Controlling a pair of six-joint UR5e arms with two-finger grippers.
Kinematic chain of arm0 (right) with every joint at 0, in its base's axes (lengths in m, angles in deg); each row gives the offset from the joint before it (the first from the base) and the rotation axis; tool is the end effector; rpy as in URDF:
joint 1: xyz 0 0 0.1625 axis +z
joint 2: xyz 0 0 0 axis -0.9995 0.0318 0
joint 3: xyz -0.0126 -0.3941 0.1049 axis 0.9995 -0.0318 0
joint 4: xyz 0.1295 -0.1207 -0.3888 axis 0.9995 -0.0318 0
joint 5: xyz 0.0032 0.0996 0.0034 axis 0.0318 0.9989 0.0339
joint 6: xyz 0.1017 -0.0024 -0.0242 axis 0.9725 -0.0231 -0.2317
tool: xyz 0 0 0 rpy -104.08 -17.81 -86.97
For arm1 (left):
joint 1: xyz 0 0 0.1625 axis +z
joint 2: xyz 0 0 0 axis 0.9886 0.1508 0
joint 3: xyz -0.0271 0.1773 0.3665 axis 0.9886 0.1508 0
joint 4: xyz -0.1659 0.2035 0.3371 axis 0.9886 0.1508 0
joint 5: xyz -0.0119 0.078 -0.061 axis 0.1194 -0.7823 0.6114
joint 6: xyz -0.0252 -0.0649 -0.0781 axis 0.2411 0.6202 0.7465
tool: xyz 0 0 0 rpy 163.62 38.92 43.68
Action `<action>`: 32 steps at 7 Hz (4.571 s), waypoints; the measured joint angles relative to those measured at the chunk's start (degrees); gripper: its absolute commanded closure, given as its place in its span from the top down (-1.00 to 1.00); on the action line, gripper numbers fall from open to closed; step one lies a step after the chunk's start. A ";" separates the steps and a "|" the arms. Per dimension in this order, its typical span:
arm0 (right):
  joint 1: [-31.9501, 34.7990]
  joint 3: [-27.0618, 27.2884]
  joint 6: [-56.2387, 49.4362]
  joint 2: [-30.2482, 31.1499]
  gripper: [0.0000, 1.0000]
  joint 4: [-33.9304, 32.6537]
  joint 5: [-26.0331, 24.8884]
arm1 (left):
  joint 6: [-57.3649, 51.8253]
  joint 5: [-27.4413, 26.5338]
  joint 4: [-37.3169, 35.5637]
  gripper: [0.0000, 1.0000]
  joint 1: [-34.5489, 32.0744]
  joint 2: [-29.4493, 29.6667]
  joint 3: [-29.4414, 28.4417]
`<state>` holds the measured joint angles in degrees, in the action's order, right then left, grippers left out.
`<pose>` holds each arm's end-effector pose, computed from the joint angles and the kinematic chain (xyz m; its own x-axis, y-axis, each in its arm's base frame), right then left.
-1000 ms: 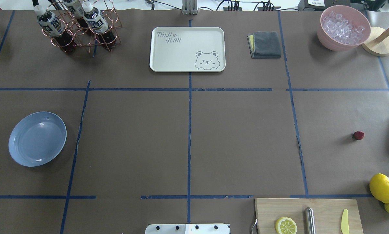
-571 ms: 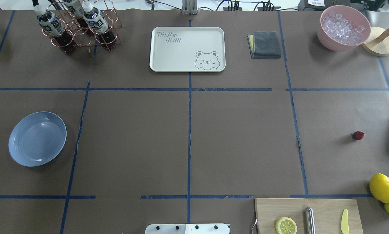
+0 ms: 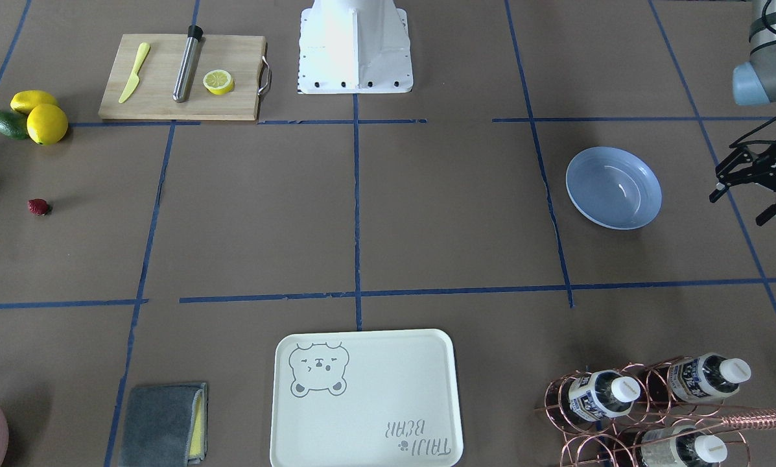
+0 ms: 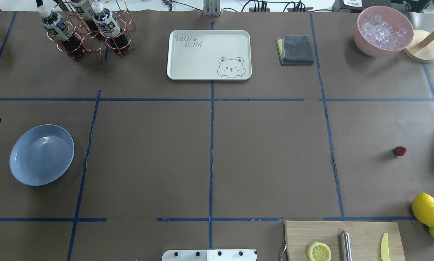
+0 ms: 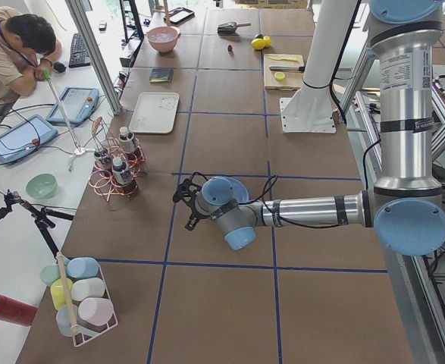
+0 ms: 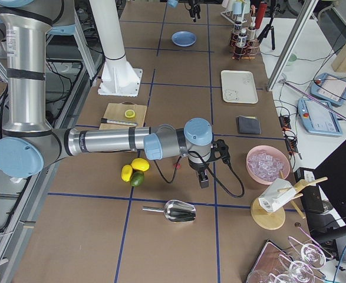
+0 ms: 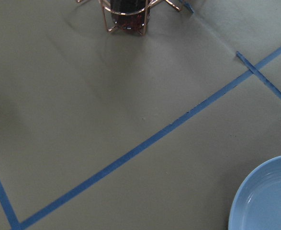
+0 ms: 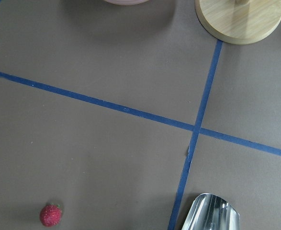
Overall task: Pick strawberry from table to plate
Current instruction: 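Reach the left gripper to the light blue plate and grasp its rim, then slide the light blue plate with the left gripper toward the table center, then release the plate and withdraw the left arm while the right arm moves in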
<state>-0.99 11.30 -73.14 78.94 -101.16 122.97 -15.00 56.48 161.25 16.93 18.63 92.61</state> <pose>0.0335 -0.4923 0.5770 0.6769 -0.2566 0.6899 0.0887 0.9589 0.2696 0.1393 -0.4533 0.6224 0.5609 0.3863 -0.7323 0.0620 0.8624 0.5024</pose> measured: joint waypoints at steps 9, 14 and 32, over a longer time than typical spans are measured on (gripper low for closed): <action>0.00 -0.12 0.04 0.33 1.00 0.00 0.03 | 14.30 -7.82 12.19 -1.00 14.20 -1.91 -1.96; 0.00 -0.01 0.29 0.21 1.00 0.00 0.05 | 26.76 -10.98 -10.16 -1.00 19.15 11.49 17.27; -14.35 14.96 18.08 -1.24 1.00 4.77 2.42 | -30.32 12.18 -47.67 1.00 -16.89 9.80 9.25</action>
<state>-15.34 26.26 -55.06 77.70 -96.39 125.39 -45.32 68.65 113.58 0.04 28.43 101.86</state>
